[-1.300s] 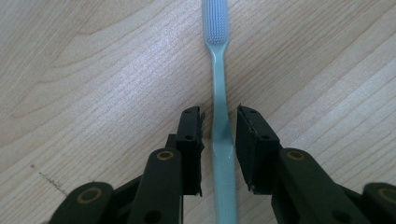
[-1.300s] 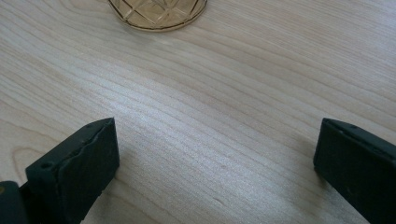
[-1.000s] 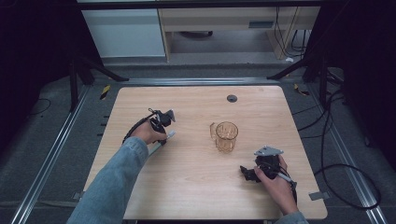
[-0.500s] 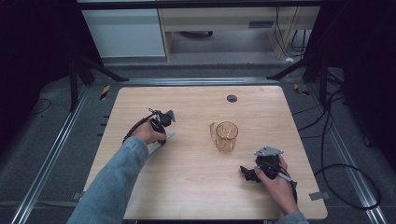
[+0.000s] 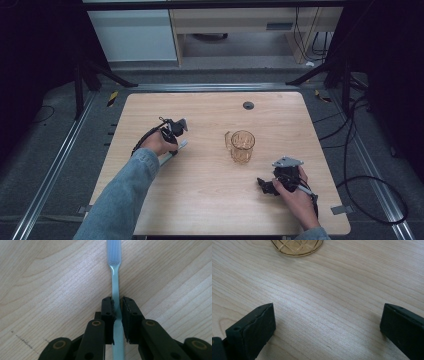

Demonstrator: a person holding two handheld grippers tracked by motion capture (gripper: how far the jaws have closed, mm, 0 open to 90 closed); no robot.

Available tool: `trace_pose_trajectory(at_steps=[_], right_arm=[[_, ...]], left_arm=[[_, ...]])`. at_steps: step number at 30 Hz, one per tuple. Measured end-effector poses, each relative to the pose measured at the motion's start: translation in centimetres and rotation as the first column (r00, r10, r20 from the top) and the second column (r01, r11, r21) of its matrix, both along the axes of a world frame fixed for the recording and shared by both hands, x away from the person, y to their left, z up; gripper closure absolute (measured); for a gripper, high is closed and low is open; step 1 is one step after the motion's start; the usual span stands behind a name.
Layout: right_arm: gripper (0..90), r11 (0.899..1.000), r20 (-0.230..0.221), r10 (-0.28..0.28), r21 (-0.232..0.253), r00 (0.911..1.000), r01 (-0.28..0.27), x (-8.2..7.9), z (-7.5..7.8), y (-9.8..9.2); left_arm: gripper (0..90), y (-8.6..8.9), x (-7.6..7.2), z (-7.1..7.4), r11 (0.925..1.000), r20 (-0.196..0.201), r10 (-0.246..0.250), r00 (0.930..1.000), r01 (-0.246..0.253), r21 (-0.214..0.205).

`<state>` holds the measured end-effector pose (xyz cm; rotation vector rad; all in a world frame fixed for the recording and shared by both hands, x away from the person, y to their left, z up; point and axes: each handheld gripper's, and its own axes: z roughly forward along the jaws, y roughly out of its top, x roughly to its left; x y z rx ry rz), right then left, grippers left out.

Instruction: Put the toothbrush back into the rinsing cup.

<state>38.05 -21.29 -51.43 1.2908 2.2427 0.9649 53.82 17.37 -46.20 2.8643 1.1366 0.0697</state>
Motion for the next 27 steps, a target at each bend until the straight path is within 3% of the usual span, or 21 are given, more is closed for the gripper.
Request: trace_pose_trajectory(at_steps=[6, 12, 18, 22, 25, 27], right_arm=[[0.5, 1.000, -0.001, 0.001, 0.000, 1.0000, -0.001, 0.0, 0.0, 0.0], [0.4, 1.000, 0.000, 0.001, 0.000, 1.0000, -0.001, 0.0, 0.0, 0.0], [0.4, 1.000, -0.002, 0.001, 0.000, 1.0000, -0.001, 0.0, 0.0, 0.0], [0.4, 1.000, 0.013, 0.007, -0.013, 0.9999, -0.007, 0.1, -0.1, -0.1], [0.4, 1.000, 0.013, 0.007, -0.013, 0.9999, -0.007, 0.1, -0.1, -0.1], [0.4, 1.000, 0.013, 0.008, -0.014, 0.9999, -0.007, 0.1, -0.1, -0.1]], left_arm=[[79.6, 0.7, -0.4, 1.0, 0.9990, 0.052, 0.032, 0.9981, -0.031, -0.031], [79.6, 1.5, -1.5, 4.3, 0.9905, 0.155, 0.053, 0.9864, -0.033, -0.134], [79.6, 1.9, -2.4, 6.3, 0.9765, 0.256, 0.074, 0.9639, -0.018, -0.215], [79.6, 1.3, -3.3, 7.4, 0.9638, 0.321, 0.075, 0.9442, 0.014, -0.266], [79.6, 0.9, -3.8, 7.7, 0.9471, 0.348, 0.084, 0.9338, 0.033, -0.319], [79.6, 0.6, -4.1, 7.9, 0.9409, 0.368, 0.096, 0.9250, 0.037, -0.337]])
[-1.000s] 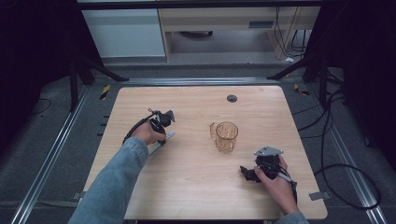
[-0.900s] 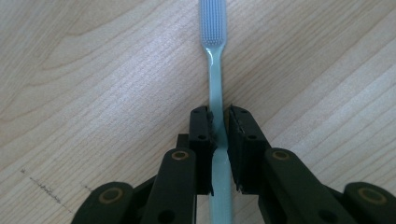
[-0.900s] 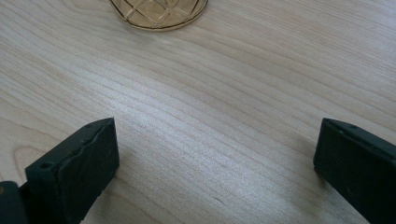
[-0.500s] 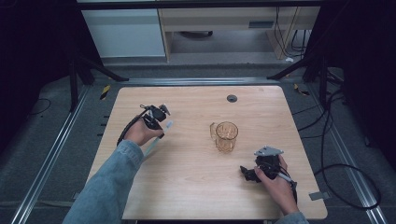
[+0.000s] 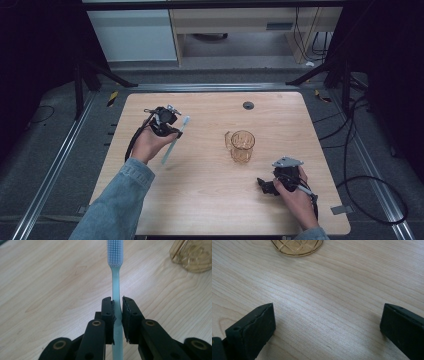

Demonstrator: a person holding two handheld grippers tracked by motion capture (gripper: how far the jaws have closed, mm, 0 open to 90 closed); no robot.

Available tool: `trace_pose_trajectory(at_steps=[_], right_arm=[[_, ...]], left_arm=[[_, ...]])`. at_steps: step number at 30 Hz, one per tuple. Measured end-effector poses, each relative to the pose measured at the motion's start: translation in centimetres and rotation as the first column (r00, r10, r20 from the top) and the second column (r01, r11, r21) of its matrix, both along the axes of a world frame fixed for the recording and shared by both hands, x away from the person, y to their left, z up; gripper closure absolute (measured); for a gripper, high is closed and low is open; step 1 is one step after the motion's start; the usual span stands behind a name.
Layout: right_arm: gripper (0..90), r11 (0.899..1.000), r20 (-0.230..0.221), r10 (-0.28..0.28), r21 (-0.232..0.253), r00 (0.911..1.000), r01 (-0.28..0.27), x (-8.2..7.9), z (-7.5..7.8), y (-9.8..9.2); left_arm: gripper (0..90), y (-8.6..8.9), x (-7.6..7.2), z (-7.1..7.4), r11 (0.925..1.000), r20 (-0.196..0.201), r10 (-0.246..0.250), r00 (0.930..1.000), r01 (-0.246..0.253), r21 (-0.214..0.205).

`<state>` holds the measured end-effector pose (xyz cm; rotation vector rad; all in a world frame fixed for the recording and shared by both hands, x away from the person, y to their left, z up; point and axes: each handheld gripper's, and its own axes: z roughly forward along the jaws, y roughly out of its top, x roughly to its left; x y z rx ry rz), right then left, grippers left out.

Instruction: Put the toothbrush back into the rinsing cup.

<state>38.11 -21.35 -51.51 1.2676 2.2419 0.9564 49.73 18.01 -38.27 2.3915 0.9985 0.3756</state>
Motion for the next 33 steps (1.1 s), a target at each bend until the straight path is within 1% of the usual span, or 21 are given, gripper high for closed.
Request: trace_pose_trajectory(at_steps=[1, 2, 5, 7, 9, 10, 14, 15, 16, 17, 18, 19, 21, 24, 25, 26, 27, 28, 29, 31, 33], right_arm=[[0.4, 1.000, 0.000, 0.000, 0.000, 1.0000, 0.000, 0.0, 0.0, 0.0], [0.4, 1.000, 0.000, 0.000, 0.000, 1.0000, 0.000, 0.0, 0.0, 0.0], [0.4, 1.000, -0.001, 0.002, 0.002, 1.0000, -0.002, 0.0, 0.0, 0.0], [0.4, 1.000, 0.000, 0.003, 0.002, 1.0000, -0.003, 0.0, 0.0, 0.0], [0.4, 1.000, 0.001, 0.003, 0.002, 1.0000, -0.003, 0.0, 0.0, 0.0], [0.4, 1.000, -0.012, -0.002, 0.012, 0.9999, 0.002, -0.1, 0.1, 0.1], [0.4, 1.000, -0.012, -0.002, 0.013, 0.9999, 0.002, -0.1, 0.1, 0.1], [0.4, 1.000, -0.012, -0.002, 0.012, 0.9999, 0.002, -0.1, 0.1, 0.1], [0.6, 1.000, -0.012, -0.003, 0.011, 0.9999, 0.003, -0.1, 0.1, 0.1], [0.7, 1.000, 0.005, 0.004, -0.004, 1.0000, -0.004, 0.0, 0.0, 0.0], [0.7, 1.000, 0.004, 0.001, -0.003, 1.0000, -0.001, 0.0, 0.0, 0.0], [0.7, 1.000, 0.004, 0.002, -0.003, 1.0000, -0.002, 0.0, 0.0, 0.0], [0.7, 1.000, 0.004, 0.004, -0.005, 1.0000, -0.004, -0.1, 0.0, 0.0], [0.7, 1.000, 0.006, 0.009, -0.007, 0.9999, -0.009, -0.1, 0.0, 0.0], [0.7, 1.000, 0.007, 0.010, -0.008, 0.9999, -0.010, -0.1, 0.0, 0.0], [0.7, 1.000, -0.007, 0.005, 0.006, 1.0000, -0.005, -0.2, 0.1, 0.1], [0.7, 1.000, -0.008, 0.005, 0.007, 1.0000, -0.005, -0.2, 0.1, 0.1], [0.7, 1.000, 0.007, 0.011, -0.007, 0.9999, -0.011, -0.1, 0.0, 0.0], [0.7, 1.000, 0.006, 0.011, -0.007, 0.9999, -0.011, -0.1, 0.0, 0.0], [0.7, 1.000, 0.000, 0.006, -0.001, 1.0000, -0.006, -0.1, 0.0, 0.0], [0.7, 1.000, -0.003, 0.005, 0.002, 1.0000, -0.005, -0.1, 0.0, 0.0]], left_arm=[[79.6, -0.2, -0.1, 0.2, 0.9999, 0.007, 0.000, 1.0000, 0.000, -0.013], [79.6, -0.4, -0.2, 0.3, 0.9996, 0.022, 0.003, 0.9997, -0.002, -0.027], [79.6, -1.0, -0.4, 0.9, 0.9981, 0.054, 0.005, 0.9985, -0.002, -0.062], [79.6, -1.5, -0.7, 1.2, 0.9962, 0.063, -0.002, 0.9980, 0.008, -0.087], [79.6, -2.2, -1.1, 1.4, 0.9945, 0.073, -0.016, 0.9972, 0.023, -0.102], [79.6, -2.4, -1.2, 1.5, 0.9939, 0.082, -0.021, 0.9964, 0.029, -0.106], [79.6, -3.4, -1.7, 1.7, 0.9903, 0.112, -0.042, 0.9928, 0.056, -0.128], [79.6, -3.7, -1.9, 1.8, 0.9889, 0.127, -0.041, 0.9911, 0.058, -0.137], [79.6, -4.0, -2.1, 1.9, 0.9884, 0.146, -0.043, 0.9884, 0.063, -0.138], [79.6, -4.2, -2.2, 1.9, 0.9881, 0.157, -0.041, 0.9867, 0.063, -0.140], [79.6, -4.6, -2.4, 2.0, 0.9873, 0.177, -0.035, 0.9836, 0.062, -0.147], [79.5, -4.9, -2.5, 2.0, 0.9874, 0.187, -0.034, 0.9818, 0.062, -0.146], [79.5, -5.4, -2.8, 2.0, 0.9883, 0.216, -0.034, 0.9759, 0.065, -0.138], [79.6, -6.0, -2.8, 1.9, 0.9826, 0.220, -0.028, 0.9752, 0.067, -0.173], [79.6, -6.2, -2.8, 1.8, 0.9817, 0.225, -0.025, 0.9741, 0.066, -0.179], [79.6, -6.3, -2.8, 1.8, 0.9808, 0.229, -0.026, 0.9732, 0.069, -0.182], [79.6, -6.3, -2.8, 1.8, 0.9797, 0.231, -0.024, 0.9728, 0.069, -0.188], [79.6, -6.3, -2.8, 1.7, 0.9781, 0.231, -0.023, 0.9726, 0.070, -0.196], [79.5, -6.4, -2.8, 1.7, 0.9777, 0.233, -0.022, 0.9723, 0.070, -0.198], [79.6, -6.4, -2.9, 1.7, 0.9741, 0.247, -0.013, 0.9690, 0.068, -0.216], [79.6, -6.5, -2.9, 1.7, 0.9725, 0.254, -0.009, 0.9670, 0.068, -0.223]])
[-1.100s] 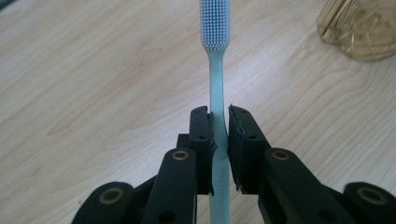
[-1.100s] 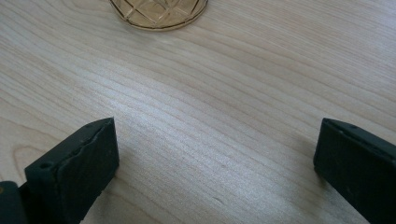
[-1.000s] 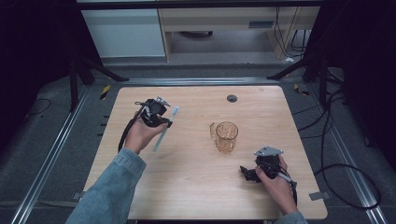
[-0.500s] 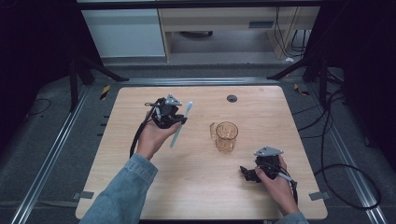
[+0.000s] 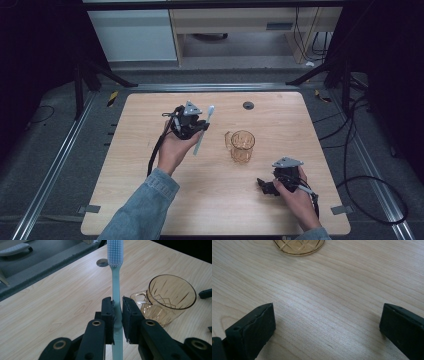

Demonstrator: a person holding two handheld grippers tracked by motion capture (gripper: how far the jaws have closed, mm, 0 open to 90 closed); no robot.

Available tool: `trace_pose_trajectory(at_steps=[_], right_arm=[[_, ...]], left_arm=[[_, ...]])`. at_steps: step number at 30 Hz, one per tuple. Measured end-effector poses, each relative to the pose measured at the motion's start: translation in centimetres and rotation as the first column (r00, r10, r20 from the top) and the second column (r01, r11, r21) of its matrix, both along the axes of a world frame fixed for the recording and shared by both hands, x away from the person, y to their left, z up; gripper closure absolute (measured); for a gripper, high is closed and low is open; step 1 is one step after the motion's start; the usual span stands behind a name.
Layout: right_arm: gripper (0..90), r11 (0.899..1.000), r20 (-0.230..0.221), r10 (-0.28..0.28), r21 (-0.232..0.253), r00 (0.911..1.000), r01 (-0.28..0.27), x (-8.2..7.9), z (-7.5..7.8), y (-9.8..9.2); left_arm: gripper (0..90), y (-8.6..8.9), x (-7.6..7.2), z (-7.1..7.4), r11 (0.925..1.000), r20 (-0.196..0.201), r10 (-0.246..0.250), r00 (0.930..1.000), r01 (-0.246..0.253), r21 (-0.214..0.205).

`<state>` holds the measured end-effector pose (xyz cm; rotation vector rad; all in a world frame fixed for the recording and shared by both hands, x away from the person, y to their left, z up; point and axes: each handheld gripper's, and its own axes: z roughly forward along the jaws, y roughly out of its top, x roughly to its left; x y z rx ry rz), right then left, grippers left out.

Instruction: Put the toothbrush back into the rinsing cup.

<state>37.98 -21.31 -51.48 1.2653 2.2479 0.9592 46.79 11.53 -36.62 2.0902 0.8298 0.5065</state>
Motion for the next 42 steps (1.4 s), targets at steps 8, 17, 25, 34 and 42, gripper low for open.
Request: trace_pose_trajectory(at_steps=[8, 17, 25, 34, 42], right_arm=[[0.7, 1.000, 0.009, 0.006, -0.008, 0.9999, -0.006, 0.0, 0.0, 0.0], [0.7, 1.000, 0.006, 0.011, -0.005, 0.9999, -0.011, 0.0, 0.0, 0.0], [0.7, 1.000, 0.013, 0.013, -0.011, 0.9998, -0.013, -0.1, 0.0, 0.1], [0.7, 1.000, 0.005, 0.016, -0.004, 0.9999, -0.016, 0.0, 0.0, 0.0], [0.7, 1.000, 0.005, 0.017, -0.004, 0.9998, -0.017, 0.0, 0.0, 0.0]], left_arm=[[79.6, -0.6, -0.1, -0.3, 0.9985, 0.060, 0.040, 0.9974, -0.038, -0.039], [79.6, -1.0, -0.4, 0.1, 0.9950, 0.115, 0.054, 0.9918, -0.044, -0.089], [79.6, -1.8, -0.4, -0.8, 0.9901, 0.155, 0.073, 0.9852, -0.053, -0.130], [79.6, -2.3, -0.8, -0.2, 0.9826, 0.202, 0.082, 0.9759, -0.045, -0.180], [79.6, -2.6, -1.1, 0.2, 0.9800, 0.231, 0.074, 0.9702, -0.028, -0.197]])
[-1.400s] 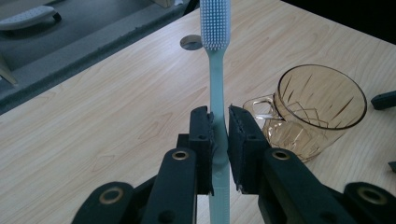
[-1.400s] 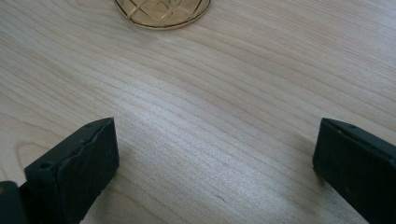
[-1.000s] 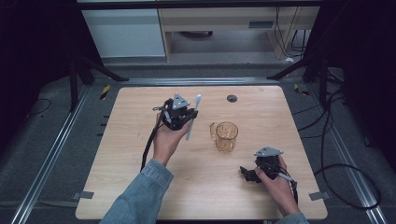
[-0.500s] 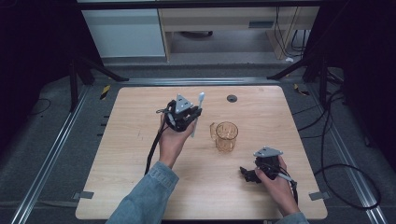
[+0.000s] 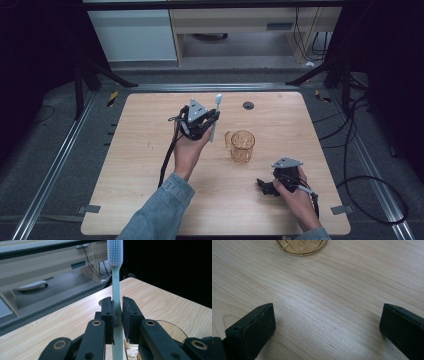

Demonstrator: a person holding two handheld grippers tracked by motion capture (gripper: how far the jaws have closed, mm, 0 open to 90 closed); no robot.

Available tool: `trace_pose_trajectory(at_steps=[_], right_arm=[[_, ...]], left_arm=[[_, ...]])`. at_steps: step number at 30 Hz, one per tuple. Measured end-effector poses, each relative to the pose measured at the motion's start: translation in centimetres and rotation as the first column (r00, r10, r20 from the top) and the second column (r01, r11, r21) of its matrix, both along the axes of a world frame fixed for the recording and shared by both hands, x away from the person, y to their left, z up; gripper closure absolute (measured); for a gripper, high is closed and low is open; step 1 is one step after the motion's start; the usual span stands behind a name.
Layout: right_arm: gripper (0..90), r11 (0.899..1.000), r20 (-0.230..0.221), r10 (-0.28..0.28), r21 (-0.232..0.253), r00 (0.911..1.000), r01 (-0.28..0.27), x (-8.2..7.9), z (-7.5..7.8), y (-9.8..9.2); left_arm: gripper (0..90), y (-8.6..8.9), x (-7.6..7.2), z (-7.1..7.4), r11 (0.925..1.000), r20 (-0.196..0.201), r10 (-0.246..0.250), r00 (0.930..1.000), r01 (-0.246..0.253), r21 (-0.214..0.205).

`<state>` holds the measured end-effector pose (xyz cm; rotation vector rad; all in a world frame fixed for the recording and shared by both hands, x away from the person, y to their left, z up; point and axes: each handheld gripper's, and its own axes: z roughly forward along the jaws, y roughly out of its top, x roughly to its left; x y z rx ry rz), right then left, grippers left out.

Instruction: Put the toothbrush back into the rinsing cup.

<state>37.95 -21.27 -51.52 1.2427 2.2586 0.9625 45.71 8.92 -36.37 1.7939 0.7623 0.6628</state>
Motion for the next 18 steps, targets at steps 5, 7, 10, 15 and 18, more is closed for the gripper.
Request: trace_pose_trajectory(at_steps=[5, 7, 10, 15, 18], right_arm=[[0.7, 1.000, 0.000, 0.002, 0.000, 1.0000, -0.002, 0.02, 0.00, -0.02], [0.6, 1.000, 0.000, 0.002, -0.001, 1.0000, -0.002, 0.03, 0.00, -0.03], [0.6, 1.000, 0.000, 0.002, -0.001, 1.0000, -0.002, 0.03, 0.00, -0.03], [0.6, 1.000, -0.012, 0.002, 0.011, 0.9999, -0.002, 0.00, 0.08, -0.03], [0.6, 1.000, -0.011, 0.006, 0.008, 0.9999, -0.006, 0.03, 0.07, -0.15]], left_arm=[[79.6, 0.12, 0.19, -0.25, 0.9998, 0.010, 0.009, 0.9999, -0.009, -0.017], [79.6, 0.18, -0.03, -0.15, 0.9995, 0.027, 0.018, 0.9995, -0.017, -0.027], [79.6, 0.18, -0.28, 0.09, 0.9990, 0.046, 0.022, 0.9987, -0.020, -0.040], [79.6, -0.05, -0.36, 0.66, 0.9986, 0.060, 0.010, 0.9982, -0.007, -0.053], [79.6, -0.39, -0.05, 0.70, 0.9979, 0.051, 0.005, 0.9987, -0.001, -0.065]])
